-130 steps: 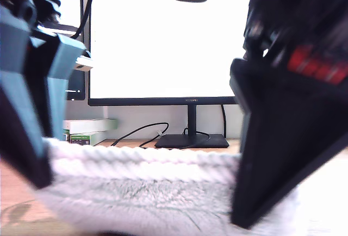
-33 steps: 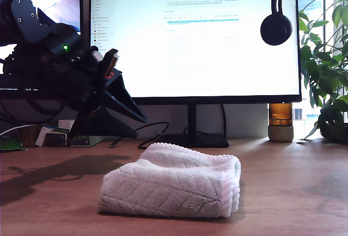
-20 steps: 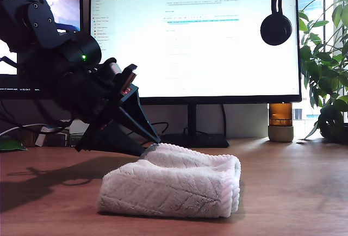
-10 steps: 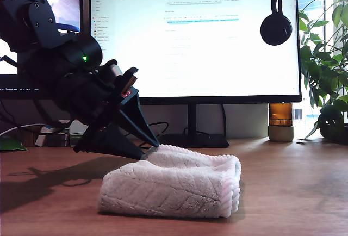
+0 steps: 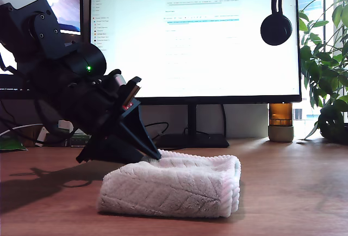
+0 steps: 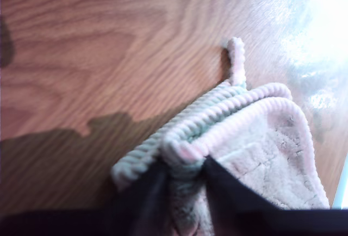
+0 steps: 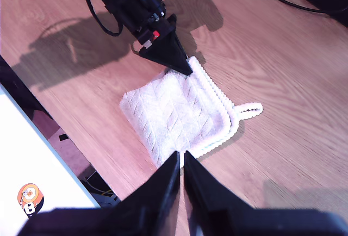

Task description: Fold the tea towel to a neat square and place it to the right

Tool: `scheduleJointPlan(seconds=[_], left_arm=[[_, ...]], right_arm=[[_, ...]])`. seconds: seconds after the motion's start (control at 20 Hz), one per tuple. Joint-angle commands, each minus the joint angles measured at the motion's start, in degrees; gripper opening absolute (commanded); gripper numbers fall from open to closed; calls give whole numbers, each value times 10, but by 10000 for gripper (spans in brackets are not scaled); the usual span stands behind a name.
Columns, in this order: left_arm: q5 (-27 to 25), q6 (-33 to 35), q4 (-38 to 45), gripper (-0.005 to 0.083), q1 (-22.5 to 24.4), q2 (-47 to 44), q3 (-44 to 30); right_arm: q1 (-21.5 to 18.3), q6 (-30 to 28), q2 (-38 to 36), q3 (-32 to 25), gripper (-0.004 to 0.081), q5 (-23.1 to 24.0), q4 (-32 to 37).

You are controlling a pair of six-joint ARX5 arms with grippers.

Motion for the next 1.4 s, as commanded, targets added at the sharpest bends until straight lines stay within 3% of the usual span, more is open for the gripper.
scheduleJointPlan(seconds=[0.0, 0.1, 0.4, 0.65, 1.1, 1.15, 1.35], left_arm=[[20, 4, 0, -24, -4, 6, 17], [45, 4, -14, -24, -3, 5, 31], [45, 24, -82, -24, 2, 5, 53], [7, 80, -134, -24, 20, 4, 54], [-36, 100, -136, -23, 39, 0, 54], [-43, 99, -133, -6, 38, 0, 54], [-69, 99, -131, 313, 32, 0, 54]], right_arm=[[3, 0, 2, -2, -13, 0, 3], [3, 0, 2, -2, -13, 0, 3], [3, 0, 2, -2, -13, 0, 3], [3, 0, 2, -2, -13, 0, 3], [3, 2, 3, -2, -13, 0, 11], [3, 2, 3, -2, -13, 0, 14], [3, 2, 3, -2, -13, -1, 25]])
